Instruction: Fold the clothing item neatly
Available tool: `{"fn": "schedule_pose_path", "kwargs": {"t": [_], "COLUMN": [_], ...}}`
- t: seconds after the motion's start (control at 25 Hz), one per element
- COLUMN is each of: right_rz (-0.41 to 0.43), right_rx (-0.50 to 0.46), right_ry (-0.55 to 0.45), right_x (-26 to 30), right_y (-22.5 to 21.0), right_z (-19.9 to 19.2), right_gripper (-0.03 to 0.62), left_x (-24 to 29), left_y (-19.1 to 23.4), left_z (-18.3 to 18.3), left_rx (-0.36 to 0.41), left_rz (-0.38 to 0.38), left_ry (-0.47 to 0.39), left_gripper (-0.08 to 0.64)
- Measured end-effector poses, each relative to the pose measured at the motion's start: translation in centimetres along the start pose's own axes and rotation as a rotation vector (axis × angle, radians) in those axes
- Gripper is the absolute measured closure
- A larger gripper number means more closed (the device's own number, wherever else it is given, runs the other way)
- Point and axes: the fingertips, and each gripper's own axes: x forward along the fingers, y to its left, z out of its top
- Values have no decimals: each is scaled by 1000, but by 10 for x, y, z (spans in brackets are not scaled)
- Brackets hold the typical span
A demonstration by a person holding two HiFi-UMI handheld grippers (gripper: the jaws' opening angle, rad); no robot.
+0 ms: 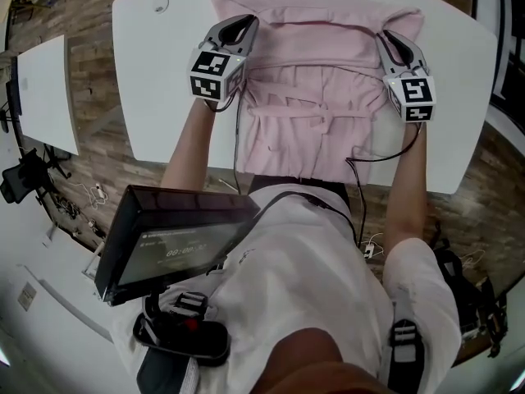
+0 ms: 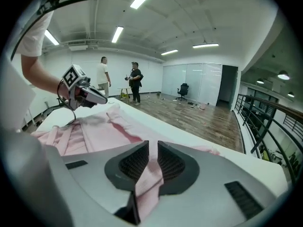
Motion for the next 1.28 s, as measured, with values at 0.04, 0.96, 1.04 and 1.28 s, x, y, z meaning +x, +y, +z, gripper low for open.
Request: {"fn": "schedule_pose_path", "kwargs": {"t": [0.04, 0.96, 1.04, 1.28], "right_rz": [-5, -104, -100, -124], "right_rx": [13, 36, 39, 84], "right_ry": [-12, 167, 163, 65], "right_x": [7, 71, 73, 42], "right_y": [1, -32, -33, -27], "right_z": [6, 4, 7, 22], "right_gripper": [557, 589, 589, 589], "left_x": [9, 101, 101, 69], "left_y": [-7, 0, 2, 2], "left_z": [5, 10, 10, 23], "left_rx": [1, -17, -8, -42], "left_rz": [-21, -141, -137, -86], "left_ry": [2, 268, 267, 158], "left_gripper": [541, 558, 558, 557]}}
